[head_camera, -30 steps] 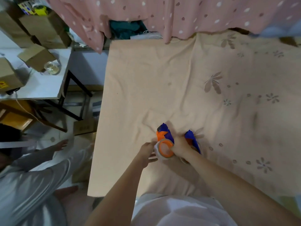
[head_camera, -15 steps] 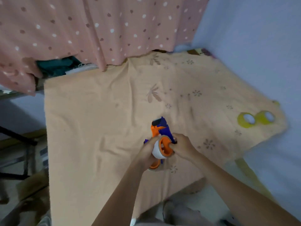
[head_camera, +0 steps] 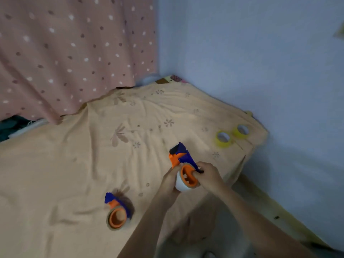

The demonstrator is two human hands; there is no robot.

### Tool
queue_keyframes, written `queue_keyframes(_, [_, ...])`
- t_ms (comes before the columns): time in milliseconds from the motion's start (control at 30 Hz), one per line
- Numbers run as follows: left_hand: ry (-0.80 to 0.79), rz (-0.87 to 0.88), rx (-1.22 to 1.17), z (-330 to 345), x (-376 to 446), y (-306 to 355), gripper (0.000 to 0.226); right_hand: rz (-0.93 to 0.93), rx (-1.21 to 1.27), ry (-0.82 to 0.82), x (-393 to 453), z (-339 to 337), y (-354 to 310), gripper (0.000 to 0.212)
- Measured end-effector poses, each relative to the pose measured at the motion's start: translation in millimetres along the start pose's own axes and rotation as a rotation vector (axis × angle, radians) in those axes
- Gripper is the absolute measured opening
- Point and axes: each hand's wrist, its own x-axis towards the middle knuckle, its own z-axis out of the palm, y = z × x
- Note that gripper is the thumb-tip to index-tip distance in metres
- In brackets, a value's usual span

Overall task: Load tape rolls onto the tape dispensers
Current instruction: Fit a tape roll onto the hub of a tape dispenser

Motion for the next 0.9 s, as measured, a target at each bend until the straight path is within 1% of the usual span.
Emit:
queue_keyframes(100, [0.010,0.011,0.014,57,22,-20,0.046,0.006,0.037,0.034,9,-48,38,0.010])
queue_keyframes(233, [0.018,-0.012,0.031,125,50,-37,0.051,0.023,0.080,0.105,23,-105,81,0.014])
queue_keyframes(267, [0.014,-0.014,0.048,139,56,-40,0.051,0.021,0.085,0.122,25,-118,88,0.018])
queue_keyframes(400, [0.003,0.001,0.132,188,81,-42,0.041,0.013,0.106,0.170,37,-158,109,0.024])
queue_keyframes(533, [0.001,0.001,0.166,218,111,-39,0.041,0.036,0.161,0.187,63,-181,128,0.022])
queue_keyframes(633, [0.005,0.029,0.195,232,138,-34,0.041,0.021,0.106,0.181,88,-197,136,0.016])
queue_keyframes(733, [0.014,0.060,0.217,247,165,-28,0.043,0.021,0.074,0.156,117,-212,141,0.016])
queue_keyframes(833, [0.023,0.079,0.203,257,196,-18,0.039,0.012,0.039,0.137,152,-225,145,0.019])
queue_keyframes(900, [0.018,0.089,0.173,263,218,-7,0.041,0.012,0.037,0.118,179,-232,148,0.019])
